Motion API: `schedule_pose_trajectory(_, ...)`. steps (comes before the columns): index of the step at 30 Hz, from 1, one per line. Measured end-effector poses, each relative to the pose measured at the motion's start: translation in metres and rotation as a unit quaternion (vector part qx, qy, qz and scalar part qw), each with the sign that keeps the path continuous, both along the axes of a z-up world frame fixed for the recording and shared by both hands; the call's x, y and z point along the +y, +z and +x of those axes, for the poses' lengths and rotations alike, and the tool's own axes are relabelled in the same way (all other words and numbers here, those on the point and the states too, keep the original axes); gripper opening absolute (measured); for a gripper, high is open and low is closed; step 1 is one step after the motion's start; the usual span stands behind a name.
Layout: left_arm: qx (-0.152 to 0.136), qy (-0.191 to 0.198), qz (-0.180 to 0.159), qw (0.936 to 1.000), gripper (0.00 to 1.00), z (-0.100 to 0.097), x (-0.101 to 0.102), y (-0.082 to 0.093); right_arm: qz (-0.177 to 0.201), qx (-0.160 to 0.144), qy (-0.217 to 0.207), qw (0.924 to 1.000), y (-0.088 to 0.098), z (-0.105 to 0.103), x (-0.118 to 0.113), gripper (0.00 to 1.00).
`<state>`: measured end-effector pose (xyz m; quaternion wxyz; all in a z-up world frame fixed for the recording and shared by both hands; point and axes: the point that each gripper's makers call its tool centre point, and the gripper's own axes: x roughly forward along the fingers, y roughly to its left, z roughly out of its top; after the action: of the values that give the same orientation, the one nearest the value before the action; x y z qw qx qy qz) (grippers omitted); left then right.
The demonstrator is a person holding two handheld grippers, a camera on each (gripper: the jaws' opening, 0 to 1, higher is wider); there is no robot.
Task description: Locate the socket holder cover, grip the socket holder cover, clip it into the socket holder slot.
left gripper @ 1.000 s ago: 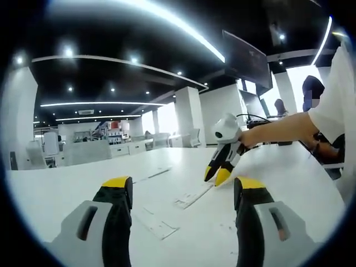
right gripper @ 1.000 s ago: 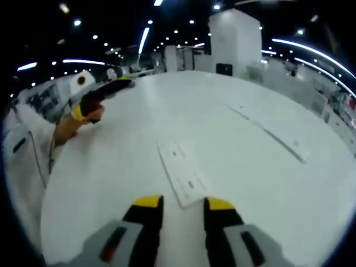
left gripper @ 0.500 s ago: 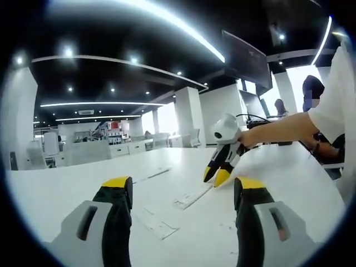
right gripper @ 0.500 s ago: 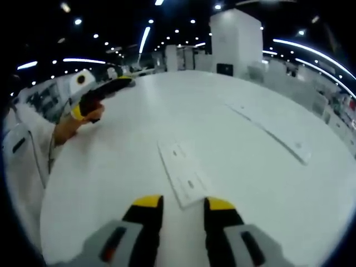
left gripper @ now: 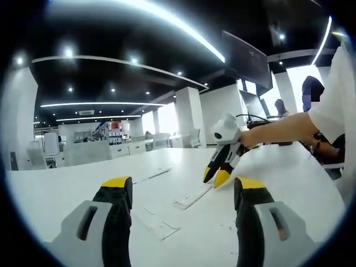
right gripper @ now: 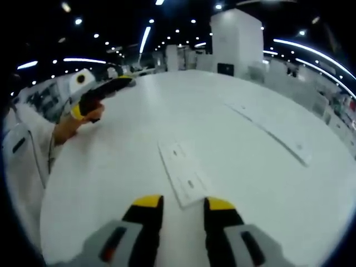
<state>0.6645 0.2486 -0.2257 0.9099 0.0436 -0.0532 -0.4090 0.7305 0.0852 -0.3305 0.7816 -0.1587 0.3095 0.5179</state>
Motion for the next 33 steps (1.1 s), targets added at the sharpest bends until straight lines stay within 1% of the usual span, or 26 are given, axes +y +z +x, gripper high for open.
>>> schedule_pose_trajectory(11,-0.001,0.000,0.000,1.0000,0.74,-0.001,0.000,0.000,0.000,-0.001,0.003,1.0000,0.000,-0.001,0.005,0.31)
schedule_pose_trajectory(22,0.000,0.000,0.001,1.0000,0.74,-0.001,0.000,-0.001,-0.009,-0.006,0.005,0.9999,-0.001,-0.004,0.006,0.32)
schedule_pose_trajectory(29,-0.003,0.000,0.001,1.0000,0.75,-0.001,0.000,0.000,-0.022,-0.010,0.001,0.9997,-0.002,-0.009,0.010,0.32)
schedule_pose_trajectory(33,-0.005,0.001,-0.001,1.0000,0.74,-0.001,0.000,0.001,-0.044,-0.013,-0.005,0.9989,-0.003,-0.014,0.014,0.32)
